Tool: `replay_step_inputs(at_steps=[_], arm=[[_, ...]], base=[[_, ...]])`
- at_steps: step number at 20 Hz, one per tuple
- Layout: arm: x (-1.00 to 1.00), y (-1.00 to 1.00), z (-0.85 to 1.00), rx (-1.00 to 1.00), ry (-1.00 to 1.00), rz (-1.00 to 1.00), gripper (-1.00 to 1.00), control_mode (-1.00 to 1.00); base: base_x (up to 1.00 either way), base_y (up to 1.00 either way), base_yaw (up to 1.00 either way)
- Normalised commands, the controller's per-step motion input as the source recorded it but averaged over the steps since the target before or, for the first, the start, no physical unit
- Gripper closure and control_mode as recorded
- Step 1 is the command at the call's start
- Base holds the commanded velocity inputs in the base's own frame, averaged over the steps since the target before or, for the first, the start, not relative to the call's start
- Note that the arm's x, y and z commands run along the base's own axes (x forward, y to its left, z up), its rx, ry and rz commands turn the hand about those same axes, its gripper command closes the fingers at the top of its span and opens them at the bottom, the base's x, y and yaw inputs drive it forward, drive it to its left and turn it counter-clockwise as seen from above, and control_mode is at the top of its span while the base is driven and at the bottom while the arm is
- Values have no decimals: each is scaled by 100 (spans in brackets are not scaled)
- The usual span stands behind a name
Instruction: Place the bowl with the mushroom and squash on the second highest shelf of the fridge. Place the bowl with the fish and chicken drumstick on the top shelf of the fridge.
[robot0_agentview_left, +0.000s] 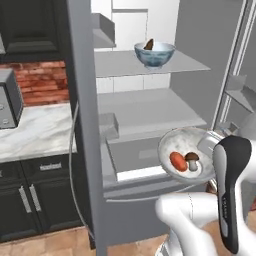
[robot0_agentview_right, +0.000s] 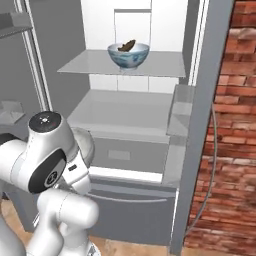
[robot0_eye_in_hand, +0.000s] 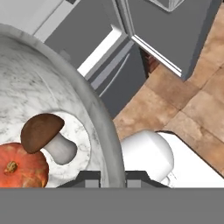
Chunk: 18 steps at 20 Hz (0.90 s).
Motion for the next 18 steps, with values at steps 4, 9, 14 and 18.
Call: replay_step_inputs(at_steps=[4,9,14,18], arm=[[0,0,0,0,0,0,100,100],[0,0,0,0,0,0,100,100],[0,0,0,0,0,0,100,100],[99,-5,-1,2,1,-4,100,-100]], base=[[67,-2,8],[86,6,0],[85,8,0],[0,0,0]])
